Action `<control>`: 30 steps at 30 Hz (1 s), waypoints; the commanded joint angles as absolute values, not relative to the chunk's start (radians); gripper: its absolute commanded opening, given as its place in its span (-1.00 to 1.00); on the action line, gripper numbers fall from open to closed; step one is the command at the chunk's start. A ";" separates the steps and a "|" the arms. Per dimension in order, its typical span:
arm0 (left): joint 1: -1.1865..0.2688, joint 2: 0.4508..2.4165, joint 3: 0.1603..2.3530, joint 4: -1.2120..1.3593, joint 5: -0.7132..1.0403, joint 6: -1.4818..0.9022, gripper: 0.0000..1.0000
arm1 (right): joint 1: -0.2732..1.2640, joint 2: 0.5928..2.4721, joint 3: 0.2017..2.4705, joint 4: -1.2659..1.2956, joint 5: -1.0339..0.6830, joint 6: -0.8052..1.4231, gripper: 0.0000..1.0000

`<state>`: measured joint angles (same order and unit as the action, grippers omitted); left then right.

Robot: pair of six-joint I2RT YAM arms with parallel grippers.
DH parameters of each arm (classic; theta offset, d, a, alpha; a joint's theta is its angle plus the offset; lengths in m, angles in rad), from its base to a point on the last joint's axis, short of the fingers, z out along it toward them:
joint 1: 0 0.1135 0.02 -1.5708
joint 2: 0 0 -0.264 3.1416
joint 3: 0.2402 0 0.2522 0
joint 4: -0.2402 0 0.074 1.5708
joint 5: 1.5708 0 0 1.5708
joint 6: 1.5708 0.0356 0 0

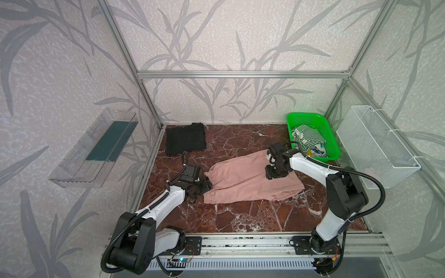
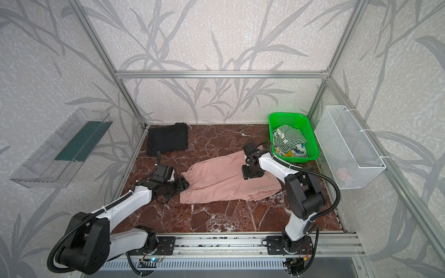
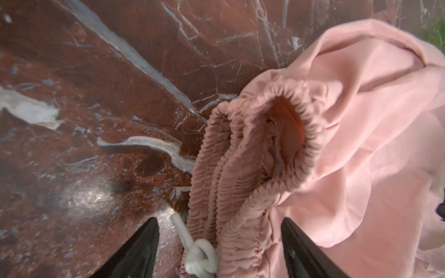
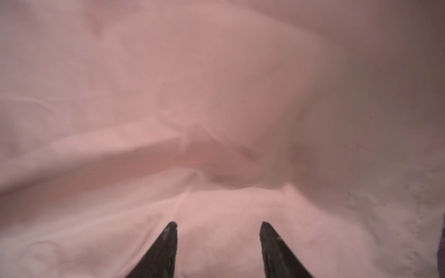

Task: Fold and stack the mixed laundry pile

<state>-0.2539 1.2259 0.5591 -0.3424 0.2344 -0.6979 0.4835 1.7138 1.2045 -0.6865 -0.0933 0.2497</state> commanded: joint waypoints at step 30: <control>-0.250 1.509 0.647 -0.204 0.227 -0.501 0.42 | 0.726 2.011 1.327 -0.572 -0.239 0.442 0.01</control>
